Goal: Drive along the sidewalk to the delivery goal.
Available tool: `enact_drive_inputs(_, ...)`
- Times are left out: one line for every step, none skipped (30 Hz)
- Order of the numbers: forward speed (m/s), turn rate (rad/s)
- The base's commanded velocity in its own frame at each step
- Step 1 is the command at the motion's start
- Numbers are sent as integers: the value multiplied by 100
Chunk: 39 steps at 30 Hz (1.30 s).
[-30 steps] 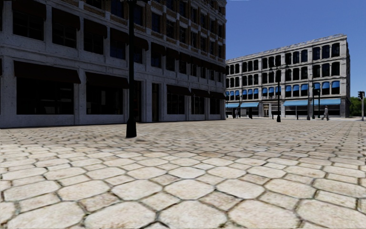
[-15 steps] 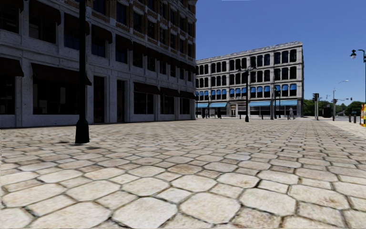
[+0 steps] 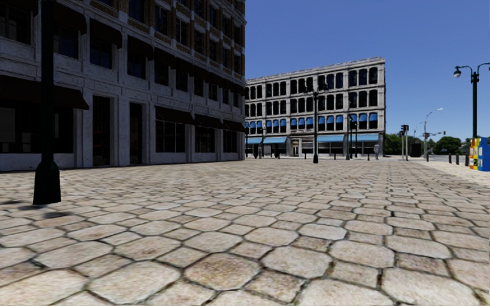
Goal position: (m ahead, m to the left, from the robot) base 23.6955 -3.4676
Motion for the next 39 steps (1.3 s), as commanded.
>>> enact_drive_inputs(200, 0)
enact_drive_inputs(200, 0)
enact_drive_inputs(200, 0)
enact_drive_inputs(200, 0)
enact_drive_inputs(200, 0)
enact_drive_inputs(200, 0)
enact_drive_inputs(200, 0)
enact_drive_inputs(200, 0)
enact_drive_inputs(200, 0)
enact_drive_inputs(200, 0)
enact_drive_inputs(200, 0)
enact_drive_inputs(200, 0)
enact_drive_inputs(200, 0)
enact_drive_inputs(200, 0)
enact_drive_inputs(200, 0)
enact_drive_inputs(200, 0)
enact_drive_inputs(200, 0)
enact_drive_inputs(200, 0)
enact_drive_inputs(200, 0)
enact_drive_inputs(200, 0)
enact_drive_inputs(200, 0)
enact_drive_inputs(200, 0)
enact_drive_inputs(200, 0)
enact_drive_inputs(200, 0)
enact_drive_inputs(200, 0)
enact_drive_inputs(200, 0)
enact_drive_inputs(200, 0)
enact_drive_inputs(200, 0)
enact_drive_inputs(200, 0)
enact_drive_inputs(200, 0)
enact_drive_inputs(200, 0)
enact_drive_inputs(200, 0)
enact_drive_inputs(200, 0)
enact_drive_inputs(200, 0)
enact_drive_inputs(200, 0)
enact_drive_inputs(200, 0)
enact_drive_inputs(200, 0)
enact_drive_inputs(200, 0)
enact_drive_inputs(200, 0)
